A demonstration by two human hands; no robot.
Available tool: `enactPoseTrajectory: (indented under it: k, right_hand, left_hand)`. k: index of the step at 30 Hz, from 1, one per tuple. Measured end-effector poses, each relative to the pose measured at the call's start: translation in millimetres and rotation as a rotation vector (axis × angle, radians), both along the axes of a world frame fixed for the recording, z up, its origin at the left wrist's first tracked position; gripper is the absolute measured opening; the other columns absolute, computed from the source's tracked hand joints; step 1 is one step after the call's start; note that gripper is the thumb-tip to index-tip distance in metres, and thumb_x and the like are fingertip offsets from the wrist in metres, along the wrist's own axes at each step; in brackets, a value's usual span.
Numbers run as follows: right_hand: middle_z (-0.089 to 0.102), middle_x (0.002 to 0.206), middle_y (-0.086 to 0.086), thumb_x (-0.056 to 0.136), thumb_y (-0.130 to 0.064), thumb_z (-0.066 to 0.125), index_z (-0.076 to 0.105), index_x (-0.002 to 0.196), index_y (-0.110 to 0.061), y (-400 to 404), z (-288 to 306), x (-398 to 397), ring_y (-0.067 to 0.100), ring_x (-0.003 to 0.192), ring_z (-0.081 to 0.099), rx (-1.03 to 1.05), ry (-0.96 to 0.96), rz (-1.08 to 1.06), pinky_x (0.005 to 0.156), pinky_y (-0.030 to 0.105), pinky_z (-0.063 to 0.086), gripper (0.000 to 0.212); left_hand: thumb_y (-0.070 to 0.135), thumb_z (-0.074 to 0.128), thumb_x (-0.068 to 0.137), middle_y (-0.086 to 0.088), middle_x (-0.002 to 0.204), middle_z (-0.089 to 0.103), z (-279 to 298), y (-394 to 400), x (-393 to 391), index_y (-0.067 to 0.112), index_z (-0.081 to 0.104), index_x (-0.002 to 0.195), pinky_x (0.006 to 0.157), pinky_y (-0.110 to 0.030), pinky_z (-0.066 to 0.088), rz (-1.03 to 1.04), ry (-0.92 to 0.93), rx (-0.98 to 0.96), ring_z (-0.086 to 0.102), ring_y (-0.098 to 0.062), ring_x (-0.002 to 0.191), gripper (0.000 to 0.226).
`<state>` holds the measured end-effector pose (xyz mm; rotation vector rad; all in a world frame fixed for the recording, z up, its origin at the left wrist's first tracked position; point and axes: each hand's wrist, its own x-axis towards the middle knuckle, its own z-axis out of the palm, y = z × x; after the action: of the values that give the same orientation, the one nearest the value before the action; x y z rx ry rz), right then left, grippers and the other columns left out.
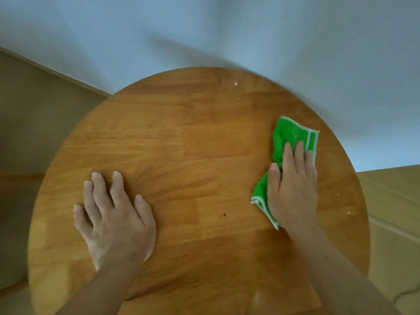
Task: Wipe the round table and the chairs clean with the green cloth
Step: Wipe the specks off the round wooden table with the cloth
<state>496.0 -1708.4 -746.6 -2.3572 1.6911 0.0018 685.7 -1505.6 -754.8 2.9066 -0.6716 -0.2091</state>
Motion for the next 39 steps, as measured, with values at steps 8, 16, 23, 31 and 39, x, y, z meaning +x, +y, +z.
enactPoseTrajectory:
  k: [8,16,23,31,39]
  right_hand:
    - [0.009,0.160,0.019,0.087,-0.055,0.012,0.015,0.152,-0.008,48,3,-60,0.044,0.144,0.008,0.056,0.061,-0.640,0.115,0.058,0.009,0.081]
    - [0.003,0.161,0.017,0.099,-0.054,0.012,0.010,0.154,-0.015,-70,-4,50,0.043,0.146,0.000,-0.032,0.027,-0.421,0.117,0.057,0.002,0.068]
    - [-0.004,0.162,0.008,0.098,-0.052,0.009,0.004,0.154,-0.024,-17,-7,199,0.035,0.147,-0.008,-0.019,-0.038,0.262,0.116,0.051,-0.008,0.063]
    - [0.011,0.161,0.004,0.097,-0.049,0.007,0.019,0.152,-0.025,-36,-3,148,0.028,0.148,0.008,-0.062,-0.004,0.348,0.118,0.050,0.009,0.062]
    - [0.029,0.149,0.028,0.090,-0.050,0.018,0.030,0.142,-0.003,-65,-3,13,0.052,0.132,0.029,-0.074,0.071,-0.451,0.109,0.061,0.022,0.071]
  left_hand:
    - [0.043,0.023,0.092,-0.013,0.158,0.020,-6,4,0,0.014,0.028,0.147,0.114,-0.049,0.007,0.000,-0.024,0.017,0.007,-0.023,0.146,0.062]
    - [0.039,0.028,0.090,-0.018,0.155,0.026,-4,0,0,0.010,0.034,0.144,0.112,-0.058,0.016,-0.003,-0.033,-0.030,0.018,-0.032,0.145,0.062]
    - [0.037,0.033,0.089,-0.021,0.146,0.043,-15,-3,-1,0.007,0.049,0.135,0.105,-0.058,0.026,0.005,-0.238,-0.092,0.039,-0.038,0.133,0.057]
    - [0.039,0.030,0.091,-0.019,0.146,0.043,-24,-1,0,0.009,0.048,0.136,0.104,-0.057,0.027,-0.032,-0.307,-0.076,0.040,-0.036,0.133,0.057]
    - [0.037,0.034,0.088,-0.020,0.147,0.041,-25,2,1,0.008,0.047,0.137,0.106,-0.057,0.026,-0.053,-0.262,-0.078,0.037,-0.036,0.135,0.058]
